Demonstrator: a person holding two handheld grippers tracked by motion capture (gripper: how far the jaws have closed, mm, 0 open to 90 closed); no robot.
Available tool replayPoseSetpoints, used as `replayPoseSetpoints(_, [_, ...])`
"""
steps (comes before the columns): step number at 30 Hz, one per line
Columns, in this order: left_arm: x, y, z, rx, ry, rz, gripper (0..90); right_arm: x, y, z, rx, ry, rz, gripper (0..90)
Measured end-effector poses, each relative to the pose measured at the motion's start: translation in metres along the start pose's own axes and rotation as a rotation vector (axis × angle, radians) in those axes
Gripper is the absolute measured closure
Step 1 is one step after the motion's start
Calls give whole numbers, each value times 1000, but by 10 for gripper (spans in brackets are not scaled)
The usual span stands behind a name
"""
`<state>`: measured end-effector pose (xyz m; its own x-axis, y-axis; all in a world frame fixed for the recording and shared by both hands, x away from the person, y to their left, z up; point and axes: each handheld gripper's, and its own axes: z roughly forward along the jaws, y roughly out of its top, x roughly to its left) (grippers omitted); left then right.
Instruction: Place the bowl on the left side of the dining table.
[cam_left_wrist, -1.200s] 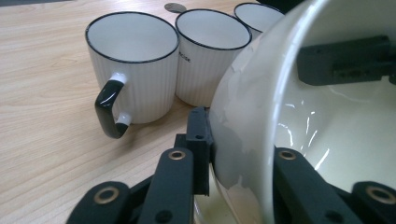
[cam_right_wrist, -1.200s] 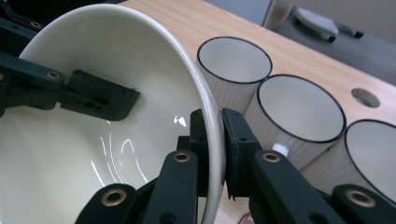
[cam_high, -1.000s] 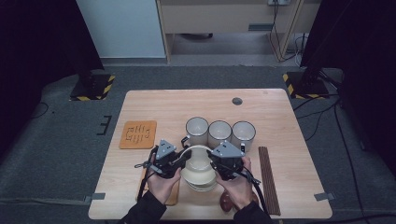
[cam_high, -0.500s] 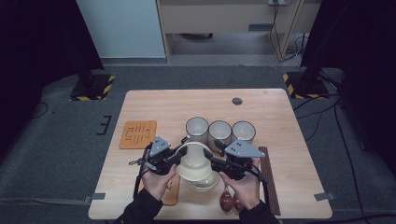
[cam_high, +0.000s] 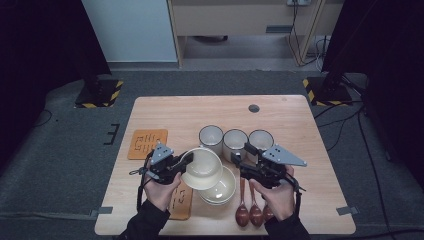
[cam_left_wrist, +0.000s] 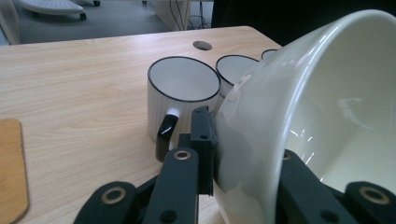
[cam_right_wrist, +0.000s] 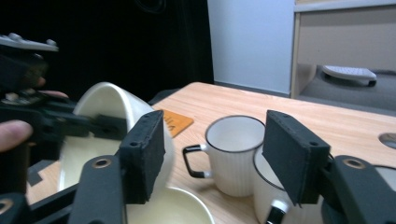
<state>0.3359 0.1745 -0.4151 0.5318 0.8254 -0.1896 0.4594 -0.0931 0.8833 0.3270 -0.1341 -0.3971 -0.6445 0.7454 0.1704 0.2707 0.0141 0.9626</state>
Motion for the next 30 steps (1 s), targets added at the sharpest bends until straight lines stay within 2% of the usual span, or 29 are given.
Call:
replayPoseSetpoints(12, [14, 7, -12, -37, 13, -25, 796, -36, -7, -9, 38, -101, 9, 307])
replayPoseSetpoints(23, [26, 11, -21, -66, 31, -45, 796, -68, -18, -18, 77, -212, 21, 291])
replayPoseSetpoints(30, [35, 15, -29, -90, 47, -60, 796, -87, -28, -22, 127, -274, 17, 272])
